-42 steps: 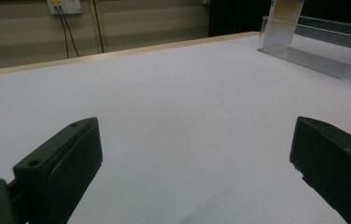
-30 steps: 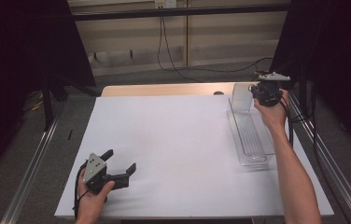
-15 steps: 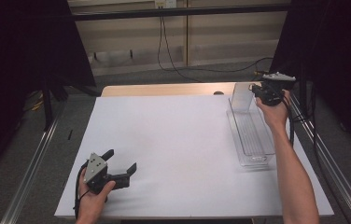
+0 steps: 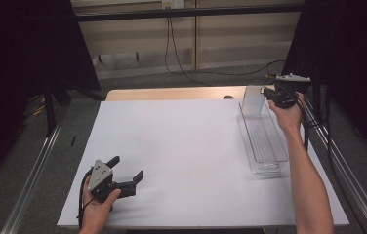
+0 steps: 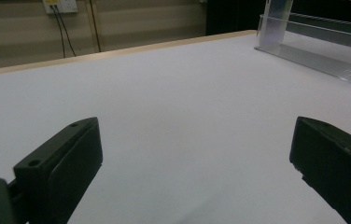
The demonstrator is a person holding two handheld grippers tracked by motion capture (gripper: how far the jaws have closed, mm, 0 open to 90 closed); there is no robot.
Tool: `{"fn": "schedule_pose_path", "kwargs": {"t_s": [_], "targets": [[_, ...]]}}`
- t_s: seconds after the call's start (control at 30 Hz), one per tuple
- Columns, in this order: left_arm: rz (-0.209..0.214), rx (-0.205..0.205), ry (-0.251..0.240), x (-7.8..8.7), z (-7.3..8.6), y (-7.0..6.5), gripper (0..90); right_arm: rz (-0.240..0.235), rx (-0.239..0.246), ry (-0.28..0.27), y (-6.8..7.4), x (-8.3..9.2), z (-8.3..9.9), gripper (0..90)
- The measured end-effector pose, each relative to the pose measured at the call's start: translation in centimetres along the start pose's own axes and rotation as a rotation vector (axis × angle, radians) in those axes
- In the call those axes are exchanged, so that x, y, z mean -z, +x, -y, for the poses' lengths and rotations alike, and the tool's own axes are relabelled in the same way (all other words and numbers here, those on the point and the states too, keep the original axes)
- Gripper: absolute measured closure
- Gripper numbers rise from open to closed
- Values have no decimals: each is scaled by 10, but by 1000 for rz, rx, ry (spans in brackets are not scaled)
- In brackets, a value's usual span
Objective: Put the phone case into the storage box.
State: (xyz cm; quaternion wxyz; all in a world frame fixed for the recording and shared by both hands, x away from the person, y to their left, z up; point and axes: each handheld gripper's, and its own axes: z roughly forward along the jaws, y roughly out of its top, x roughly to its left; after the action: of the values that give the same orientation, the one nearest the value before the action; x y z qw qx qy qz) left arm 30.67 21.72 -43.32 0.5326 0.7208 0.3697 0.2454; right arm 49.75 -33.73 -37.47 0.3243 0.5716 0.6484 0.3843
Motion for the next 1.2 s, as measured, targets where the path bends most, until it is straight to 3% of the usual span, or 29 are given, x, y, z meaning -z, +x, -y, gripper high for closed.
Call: {"fn": "schedule_pose_path", "kwargs": {"t_s": [0.47, 1.2], "targets": [[10, -8, 8, -2, 0, -1, 25, -2, -3, 2, 0, -1, 0, 843], [2, -8, 5, 0, 0, 0, 25, -5, -41, 8, -4, 1, 1, 677]]}}
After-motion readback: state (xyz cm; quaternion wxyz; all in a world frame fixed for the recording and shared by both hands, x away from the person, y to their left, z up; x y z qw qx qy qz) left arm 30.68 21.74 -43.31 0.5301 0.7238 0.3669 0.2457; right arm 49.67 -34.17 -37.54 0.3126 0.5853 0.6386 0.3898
